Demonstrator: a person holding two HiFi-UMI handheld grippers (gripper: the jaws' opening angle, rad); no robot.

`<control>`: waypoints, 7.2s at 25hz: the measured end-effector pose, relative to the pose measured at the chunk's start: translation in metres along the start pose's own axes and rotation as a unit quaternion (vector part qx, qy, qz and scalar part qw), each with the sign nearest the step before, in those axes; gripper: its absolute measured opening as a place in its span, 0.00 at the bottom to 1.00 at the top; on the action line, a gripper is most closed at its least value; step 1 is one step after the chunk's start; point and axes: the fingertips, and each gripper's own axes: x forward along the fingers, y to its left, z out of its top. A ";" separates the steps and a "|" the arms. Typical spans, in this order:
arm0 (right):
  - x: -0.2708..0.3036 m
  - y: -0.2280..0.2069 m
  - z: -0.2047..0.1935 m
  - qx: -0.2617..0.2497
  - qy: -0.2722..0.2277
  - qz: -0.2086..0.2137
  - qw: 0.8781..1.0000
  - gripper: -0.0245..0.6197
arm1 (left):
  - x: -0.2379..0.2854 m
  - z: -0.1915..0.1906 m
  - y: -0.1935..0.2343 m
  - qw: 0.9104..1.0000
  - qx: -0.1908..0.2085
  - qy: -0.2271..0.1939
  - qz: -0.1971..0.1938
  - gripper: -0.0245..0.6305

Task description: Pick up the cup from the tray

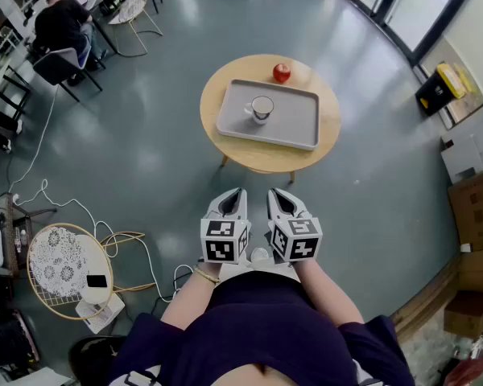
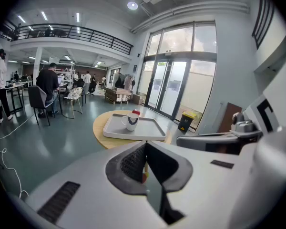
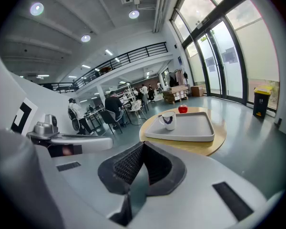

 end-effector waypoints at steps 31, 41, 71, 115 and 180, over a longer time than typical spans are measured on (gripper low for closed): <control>0.008 -0.004 0.005 0.005 -0.002 0.005 1.000 0.05 | 0.006 0.006 0.008 1.000 -0.006 -0.005 0.013 0.05; 0.001 -0.026 0.008 -0.009 -0.002 0.017 1.000 0.05 | 0.018 0.009 -0.009 0.999 -0.015 -0.018 0.029 0.05; 0.099 -0.084 0.071 0.004 0.002 0.000 1.000 0.05 | 0.129 0.063 0.033 1.000 -0.010 -0.006 0.019 0.05; 0.200 -0.171 0.128 0.050 0.028 -0.099 0.993 0.05 | 0.291 0.048 0.078 0.990 0.061 0.084 -0.091 0.49; 0.209 -0.178 0.149 0.011 0.014 -0.036 0.999 0.05 | 0.258 0.146 0.078 0.998 0.051 -0.007 0.022 0.63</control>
